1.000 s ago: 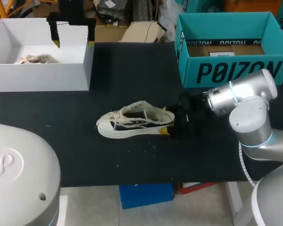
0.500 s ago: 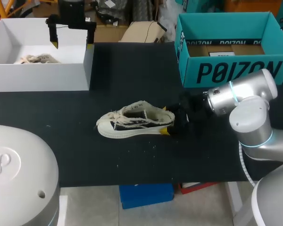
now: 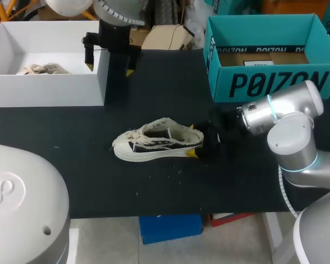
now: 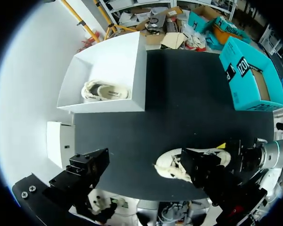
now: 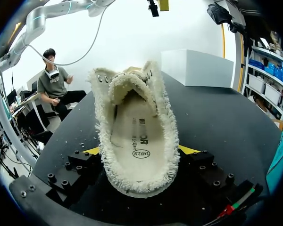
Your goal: Take the shoe out of the shoebox, open the shoe tongue, remove and reinsert the insole, then place the shoe into the shoebox
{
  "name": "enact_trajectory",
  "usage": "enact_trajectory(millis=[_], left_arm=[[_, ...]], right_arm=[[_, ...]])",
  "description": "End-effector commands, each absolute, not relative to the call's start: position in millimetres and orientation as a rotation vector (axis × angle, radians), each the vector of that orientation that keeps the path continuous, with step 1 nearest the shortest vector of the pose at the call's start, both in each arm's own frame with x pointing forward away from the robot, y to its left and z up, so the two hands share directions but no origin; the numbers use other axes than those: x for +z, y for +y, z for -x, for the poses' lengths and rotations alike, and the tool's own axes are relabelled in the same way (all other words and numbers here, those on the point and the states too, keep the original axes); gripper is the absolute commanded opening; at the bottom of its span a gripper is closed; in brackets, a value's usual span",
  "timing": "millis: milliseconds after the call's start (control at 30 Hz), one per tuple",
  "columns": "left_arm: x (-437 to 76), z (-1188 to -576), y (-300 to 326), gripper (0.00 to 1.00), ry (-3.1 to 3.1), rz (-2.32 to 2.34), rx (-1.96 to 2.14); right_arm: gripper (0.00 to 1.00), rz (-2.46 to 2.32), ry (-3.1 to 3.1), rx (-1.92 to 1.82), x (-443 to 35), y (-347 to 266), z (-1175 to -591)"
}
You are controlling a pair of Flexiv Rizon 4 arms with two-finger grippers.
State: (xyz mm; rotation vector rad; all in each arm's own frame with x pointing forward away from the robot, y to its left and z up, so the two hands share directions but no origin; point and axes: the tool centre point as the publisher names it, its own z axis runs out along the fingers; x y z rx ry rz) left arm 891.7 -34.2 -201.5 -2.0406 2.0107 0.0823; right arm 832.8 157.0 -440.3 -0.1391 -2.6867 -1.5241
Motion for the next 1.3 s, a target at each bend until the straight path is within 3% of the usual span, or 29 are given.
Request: enact_trajectory(millis=[33,333,833,1300], left_arm=[[-216.8,-885.6,-60.7,1.00,2.006,2.031,0.136],[-238.1,-860.0,-102.5,1.00,2.030,2.020,0.189],[-236.9,-859.9,-103.9,1.00,2.025,2.031,0.177],[-276.6,-828.5,-144.4,1.00,2.090,2.059,0.198]], right_arm=[[0.00,0.142,-2.688,-1.525,-442.3,159.0,-834.0],[0.00,0.142,-2.688,-1.525,-442.3,159.0,-834.0],[0.00,0.142,-2.688,-1.525,-442.3,159.0,-834.0],[0.00,0.142,-2.688,-1.525,-442.3,159.0,-834.0]])
